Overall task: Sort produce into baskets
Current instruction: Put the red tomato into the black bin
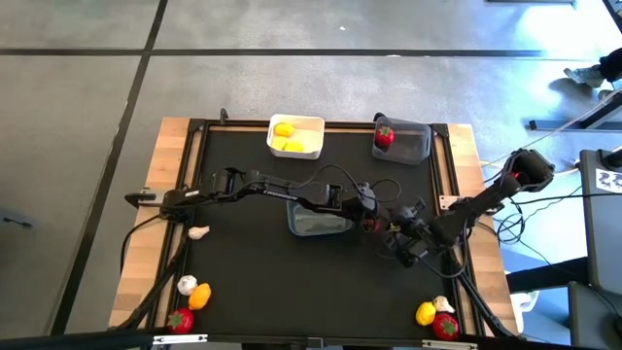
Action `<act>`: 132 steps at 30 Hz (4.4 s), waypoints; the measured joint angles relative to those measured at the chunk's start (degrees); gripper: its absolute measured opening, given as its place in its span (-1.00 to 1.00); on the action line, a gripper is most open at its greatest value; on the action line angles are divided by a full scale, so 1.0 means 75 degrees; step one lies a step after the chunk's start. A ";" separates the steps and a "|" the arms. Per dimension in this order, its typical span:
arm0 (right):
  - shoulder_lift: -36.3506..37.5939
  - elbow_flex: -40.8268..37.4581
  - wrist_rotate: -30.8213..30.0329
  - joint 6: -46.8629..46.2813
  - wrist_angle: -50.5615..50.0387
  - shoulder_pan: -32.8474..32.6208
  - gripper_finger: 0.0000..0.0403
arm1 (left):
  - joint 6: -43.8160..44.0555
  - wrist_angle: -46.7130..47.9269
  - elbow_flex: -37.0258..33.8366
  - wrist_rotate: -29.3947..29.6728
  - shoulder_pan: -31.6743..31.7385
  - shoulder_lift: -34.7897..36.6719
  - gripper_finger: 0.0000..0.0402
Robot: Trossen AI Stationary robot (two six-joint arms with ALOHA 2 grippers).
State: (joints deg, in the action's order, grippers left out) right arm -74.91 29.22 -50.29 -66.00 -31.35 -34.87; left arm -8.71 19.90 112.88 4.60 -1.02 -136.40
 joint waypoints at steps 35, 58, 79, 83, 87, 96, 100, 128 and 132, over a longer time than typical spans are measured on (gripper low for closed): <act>0.0023 0.0894 0.0441 0.0866 0.0194 0.0003 0.56 | 0.0350 0.4544 -0.0331 0.0337 -0.0942 0.1955 0.29; 0.0020 0.0900 0.1117 0.2524 0.1324 0.1106 0.66 | 0.2260 -0.4090 -0.7951 0.0453 -0.1427 0.5981 0.29; -0.1055 0.0912 0.1988 0.2387 0.1294 0.1807 0.66 | 0.2320 -0.5141 -0.8460 0.0239 -0.1413 0.5989 0.29; -0.1283 0.0920 0.1974 0.2388 0.1376 0.1807 0.66 | 0.2314 -0.5147 -0.8460 0.0239 -0.1411 0.5989 0.29; -0.1294 0.0920 0.1988 0.2396 0.1407 0.1810 0.60 | 0.2328 -0.5144 -0.8460 0.0239 -0.1411 0.5989 0.29; -0.1185 0.0903 0.2030 0.2434 0.1362 0.1801 0.30 | 0.2349 -0.5144 -0.8460 0.0239 -0.1411 0.5989 0.29; -0.0841 0.0877 0.2270 0.2436 0.1145 0.1798 0.37 | 0.2346 -0.5144 -0.8460 0.0236 -0.1411 0.5989 0.29; 0.3345 0.0894 0.1851 0.4321 0.0509 0.4902 0.38 | 0.2308 -0.5141 -0.8457 0.0236 -0.1411 0.5986 0.28; 0.3217 0.0900 0.2050 0.4810 0.0819 0.5828 0.38 | 0.2308 -0.5141 -0.8457 0.0238 -0.1411 0.5986 0.28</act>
State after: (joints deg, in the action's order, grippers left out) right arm -50.78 35.97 -34.92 -29.93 -25.20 8.83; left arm 8.60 -18.65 49.45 6.38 -11.60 -91.50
